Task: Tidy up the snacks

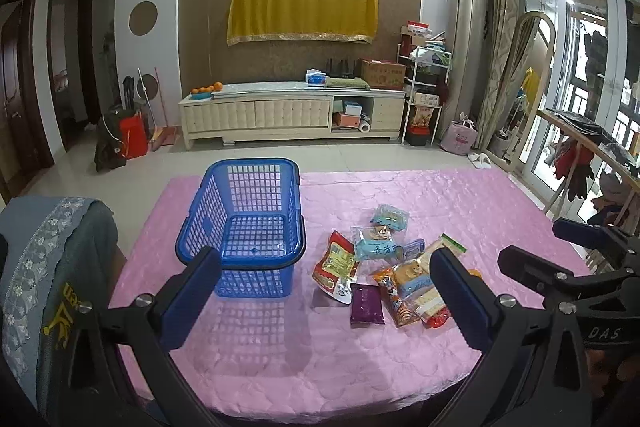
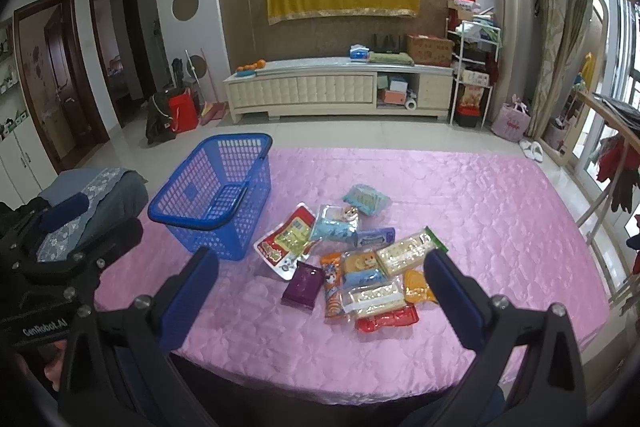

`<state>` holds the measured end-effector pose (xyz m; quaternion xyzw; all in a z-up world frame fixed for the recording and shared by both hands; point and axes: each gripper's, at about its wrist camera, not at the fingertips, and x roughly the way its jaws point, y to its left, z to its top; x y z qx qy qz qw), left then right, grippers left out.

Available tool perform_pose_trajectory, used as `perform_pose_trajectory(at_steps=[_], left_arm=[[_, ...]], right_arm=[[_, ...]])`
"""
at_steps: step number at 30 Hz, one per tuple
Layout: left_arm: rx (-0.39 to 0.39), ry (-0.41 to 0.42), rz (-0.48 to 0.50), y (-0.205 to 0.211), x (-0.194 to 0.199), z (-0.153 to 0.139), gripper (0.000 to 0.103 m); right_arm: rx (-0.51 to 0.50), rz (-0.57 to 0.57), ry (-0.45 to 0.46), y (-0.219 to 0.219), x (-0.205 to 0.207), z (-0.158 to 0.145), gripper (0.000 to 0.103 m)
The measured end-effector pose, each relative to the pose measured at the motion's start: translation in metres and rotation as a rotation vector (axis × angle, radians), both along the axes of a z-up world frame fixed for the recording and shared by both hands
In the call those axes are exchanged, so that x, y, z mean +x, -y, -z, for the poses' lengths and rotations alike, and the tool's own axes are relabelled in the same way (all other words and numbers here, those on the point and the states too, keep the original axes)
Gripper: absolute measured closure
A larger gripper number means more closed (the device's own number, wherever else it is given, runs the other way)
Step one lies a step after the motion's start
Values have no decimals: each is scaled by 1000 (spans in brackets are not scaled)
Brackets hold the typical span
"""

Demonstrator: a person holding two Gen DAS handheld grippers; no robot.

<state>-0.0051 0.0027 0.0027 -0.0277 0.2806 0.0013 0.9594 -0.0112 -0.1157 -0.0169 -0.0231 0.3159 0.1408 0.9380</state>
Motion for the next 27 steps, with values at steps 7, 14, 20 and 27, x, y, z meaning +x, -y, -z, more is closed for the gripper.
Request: perform_pose_trajectory(at_steps=[7, 14, 20, 27], left_arm=[[1, -7, -2, -1, -1, 1, 0], [4, -9, -5, -1, 0, 2, 0], [-1, -11, 0, 0, -1, 5, 0], [2, -13, 2, 0, -2, 5, 0]], right_arm=[[-5, -4, -1, -1, 0, 3, 0], [-4, -5, -7, -2, 0, 4, 0], [-5, -8, -10, -2, 0, 5, 0], [-7, -9, -16, -1, 0, 6, 0]])
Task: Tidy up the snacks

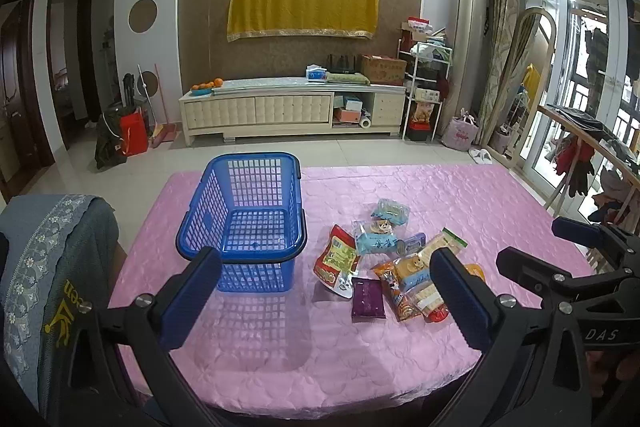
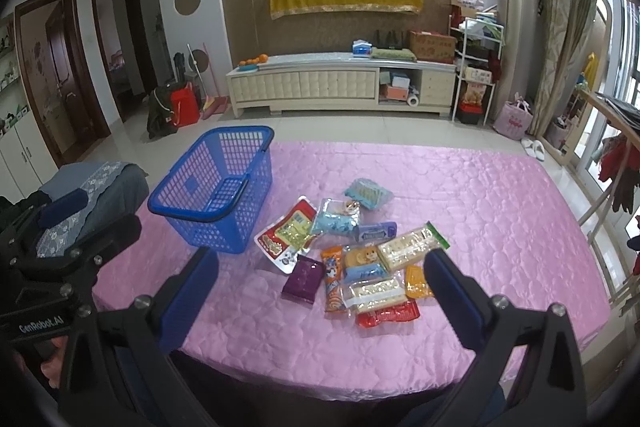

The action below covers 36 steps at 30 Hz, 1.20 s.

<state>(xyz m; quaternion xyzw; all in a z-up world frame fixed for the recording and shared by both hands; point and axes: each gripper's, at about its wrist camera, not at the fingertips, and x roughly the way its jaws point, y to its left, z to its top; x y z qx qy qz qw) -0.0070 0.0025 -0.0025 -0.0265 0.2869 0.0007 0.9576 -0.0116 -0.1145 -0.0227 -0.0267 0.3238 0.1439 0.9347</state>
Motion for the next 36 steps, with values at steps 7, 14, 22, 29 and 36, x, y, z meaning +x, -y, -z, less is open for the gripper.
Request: perform_pose_trajectory(at_steps=[7, 14, 22, 29, 36], left_arm=[[0, -1, -1, 1, 0, 1, 0], [5, -6, -4, 1, -1, 3, 0], [0, -18, -9, -3, -3, 5, 0], [8, -25, -12, -5, -5, 4, 0], [12, -27, 4, -6, -2, 1, 0]], right_arm=[[-1, -4, -2, 1, -1, 2, 0], [-8, -8, -7, 0, -2, 3, 0], [-15, -24, -22, -3, -1, 7, 0], [-15, -36, -23, -6, 0, 6, 0], [-7, -53, -29, -7, 6, 3, 0]])
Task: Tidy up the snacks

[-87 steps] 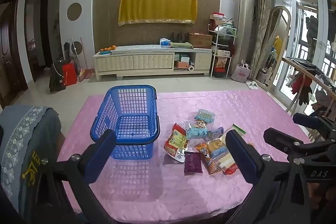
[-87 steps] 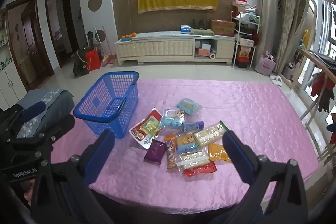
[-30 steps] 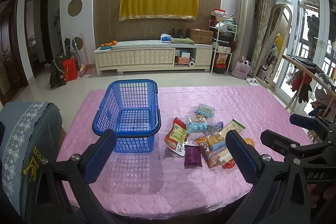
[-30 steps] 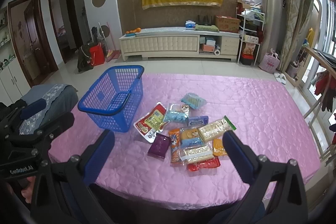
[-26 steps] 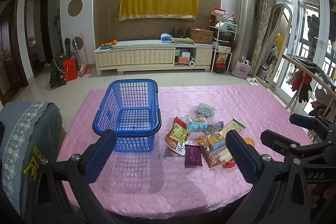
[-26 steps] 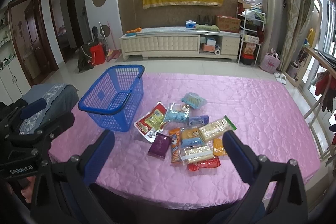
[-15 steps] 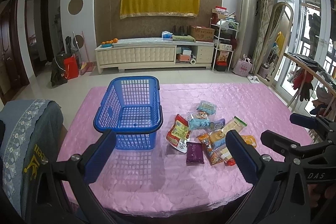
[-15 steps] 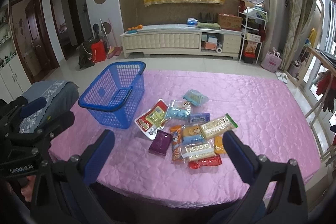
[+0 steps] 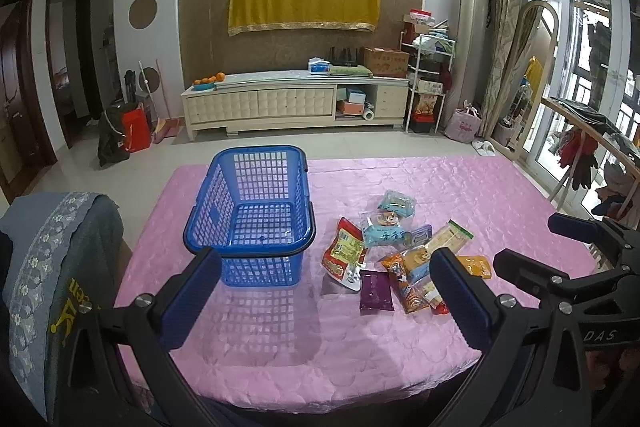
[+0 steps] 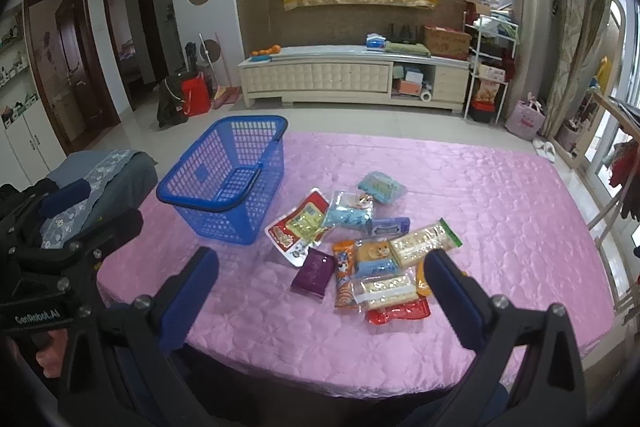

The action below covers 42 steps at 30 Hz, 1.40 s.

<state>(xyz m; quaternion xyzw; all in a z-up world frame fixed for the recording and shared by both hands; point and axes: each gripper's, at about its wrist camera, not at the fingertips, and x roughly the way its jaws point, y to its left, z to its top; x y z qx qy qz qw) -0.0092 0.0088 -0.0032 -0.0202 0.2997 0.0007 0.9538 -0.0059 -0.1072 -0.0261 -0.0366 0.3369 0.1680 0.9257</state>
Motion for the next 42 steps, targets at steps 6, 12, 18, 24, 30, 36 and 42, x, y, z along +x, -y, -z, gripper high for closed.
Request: perform_pose_trajectory(at_steps=[6, 12, 18, 24, 30, 36, 42], left_arm=[[28, 9, 50, 13, 14, -8, 0], [51, -2, 109, 32, 42, -13, 0], [95, -39, 165, 53, 70, -5, 0], [115, -130, 198, 76, 98, 21, 0], [146, -231, 199, 97, 123, 62, 0], [97, -350, 196, 111, 145, 107, 0], [89, -455, 201, 122, 166, 150, 17]], right_arm=[[30, -6, -4, 14, 12, -6, 0], [25, -12, -15, 30, 31, -11, 0], [-44, 22, 9, 47, 53, -3, 0], [-24, 77, -84, 78, 83, 29, 0], [2, 112, -184, 105, 106, 60, 0], [-57, 99, -225, 112, 117, 91, 0], [-85, 73, -266, 113, 132, 127, 0]])
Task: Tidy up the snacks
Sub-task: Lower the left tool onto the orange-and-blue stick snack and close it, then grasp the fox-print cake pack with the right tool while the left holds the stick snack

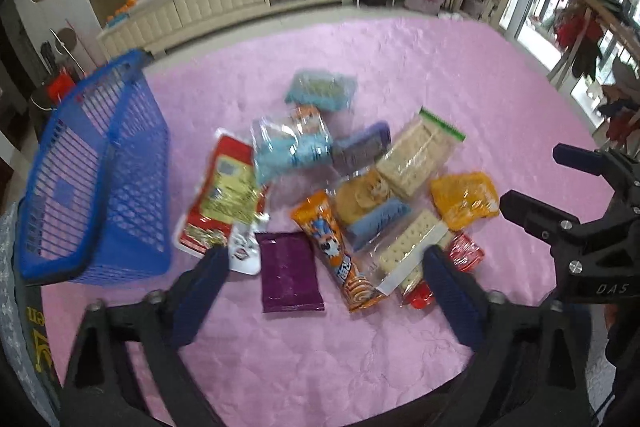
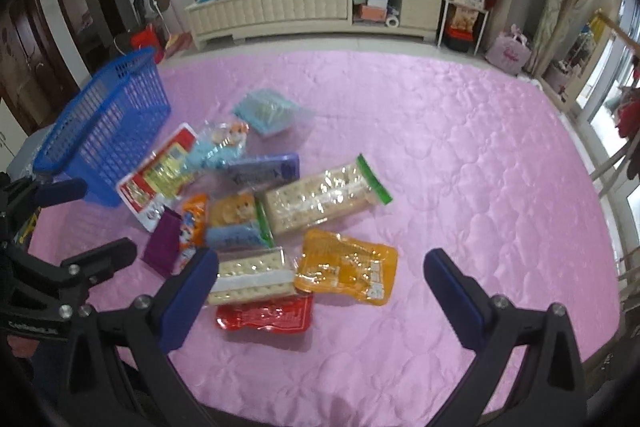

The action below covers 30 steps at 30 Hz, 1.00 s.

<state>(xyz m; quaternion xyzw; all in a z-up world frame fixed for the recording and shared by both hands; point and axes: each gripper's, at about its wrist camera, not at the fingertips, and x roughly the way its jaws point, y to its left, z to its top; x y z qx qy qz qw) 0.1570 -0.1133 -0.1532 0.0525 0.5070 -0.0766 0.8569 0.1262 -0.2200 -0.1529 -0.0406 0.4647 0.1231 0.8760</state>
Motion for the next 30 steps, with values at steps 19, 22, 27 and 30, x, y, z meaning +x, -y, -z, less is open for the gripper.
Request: perform_pose_trajectory(at_steps=[19, 22, 27, 30], left_arm=[[-14, -207, -38, -2, 48, 82, 61], [-42, -219, -22, 1, 48, 85, 81], [0, -191, 0, 13, 41, 89, 90], [-1, -159, -16, 10, 34, 83, 92]], right_arm=[[35, -7, -82, 3, 30, 50, 2], [40, 6, -68, 6, 27, 47, 2], [28, 1, -74, 6, 25, 45, 2], [8, -12, -59, 5, 22, 42, 2]])
